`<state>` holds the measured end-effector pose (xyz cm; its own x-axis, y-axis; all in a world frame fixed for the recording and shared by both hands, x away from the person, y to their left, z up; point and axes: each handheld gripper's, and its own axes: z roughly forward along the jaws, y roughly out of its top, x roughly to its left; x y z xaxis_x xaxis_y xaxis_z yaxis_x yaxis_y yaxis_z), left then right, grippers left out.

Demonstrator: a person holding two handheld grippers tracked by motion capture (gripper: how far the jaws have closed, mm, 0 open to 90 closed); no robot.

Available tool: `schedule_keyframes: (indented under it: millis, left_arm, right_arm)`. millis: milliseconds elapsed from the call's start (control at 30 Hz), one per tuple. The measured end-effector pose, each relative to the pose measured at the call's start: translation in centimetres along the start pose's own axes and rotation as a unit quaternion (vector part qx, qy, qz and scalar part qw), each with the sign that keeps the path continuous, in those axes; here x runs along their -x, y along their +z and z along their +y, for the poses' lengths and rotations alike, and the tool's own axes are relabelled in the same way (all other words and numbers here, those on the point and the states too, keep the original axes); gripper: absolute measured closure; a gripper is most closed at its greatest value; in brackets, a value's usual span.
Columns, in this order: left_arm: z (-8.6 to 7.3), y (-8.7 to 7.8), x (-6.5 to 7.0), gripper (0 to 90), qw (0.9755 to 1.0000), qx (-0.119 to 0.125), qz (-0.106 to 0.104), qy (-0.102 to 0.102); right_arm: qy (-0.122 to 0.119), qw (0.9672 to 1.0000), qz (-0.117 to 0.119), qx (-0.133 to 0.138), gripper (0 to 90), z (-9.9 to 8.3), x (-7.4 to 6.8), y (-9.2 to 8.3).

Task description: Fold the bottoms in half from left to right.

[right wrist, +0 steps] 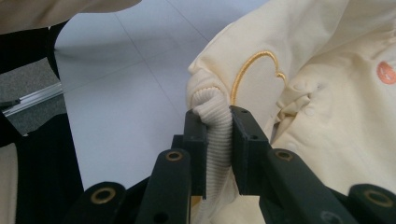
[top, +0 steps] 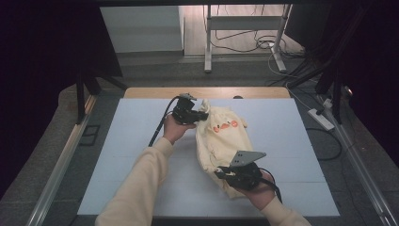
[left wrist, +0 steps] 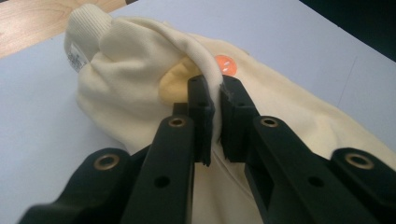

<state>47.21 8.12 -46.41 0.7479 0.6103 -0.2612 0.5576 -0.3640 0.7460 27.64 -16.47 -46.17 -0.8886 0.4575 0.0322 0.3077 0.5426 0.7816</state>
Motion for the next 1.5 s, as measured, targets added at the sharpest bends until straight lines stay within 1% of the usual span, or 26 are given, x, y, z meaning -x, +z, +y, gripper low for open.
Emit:
schedule_keyframes:
  millis: [333,433,500,667,733,900,1133,1500]
  left_arm:
    - [0.5,0.5,0.6,83.2,1.0,0.002,-0.002,0.003]
    - [0.7,0.7,0.9,83.2,1.0,0.001,-0.003,0.007]
    - [0.8,0.9,1.0,83.2,1.0,0.0,-0.003,0.009]
    - [1.1,1.7,1.4,83.2,0.9999,-0.002,-0.001,0.013]
    - [1.2,1.9,1.5,83.2,0.9999,-0.001,-0.002,0.012]
    - [1.3,2.3,1.7,83.1,0.9999,-0.003,-0.003,0.015]
    - [1.6,2.6,2.3,83.1,0.9998,-0.004,0.0,0.02]
    - [1.7,3.6,2.4,83.1,0.9997,-0.008,-0.004,0.022]
  right_arm:
    - [0.01,0.9999,-0.01,0.008,77.4,-0.7,0.3,-1.3]
    - [0.014,0.9998,-0.013,0.007,77.5,-1.0,0.5,-1.6]
    - [0.016,0.9998,-0.013,0.007,77.6,-1.2,0.5,-1.7]
    - [0.026,0.9993,-0.024,-0.007,77.7,-1.7,0.9,-1.9]
    - [0.028,0.9992,-0.025,-0.009,77.7,-1.9,1.1,-2.0]
    - [0.037,0.9989,-0.027,-0.008,77.8,-2.3,1.3,-2.4]
    - [0.04,0.9987,-0.029,-0.01,77.8,-2.6,1.1,-2.7]
    - [0.048,0.9983,-0.032,-0.011,78.1,-3.2,1.5,-3.1]
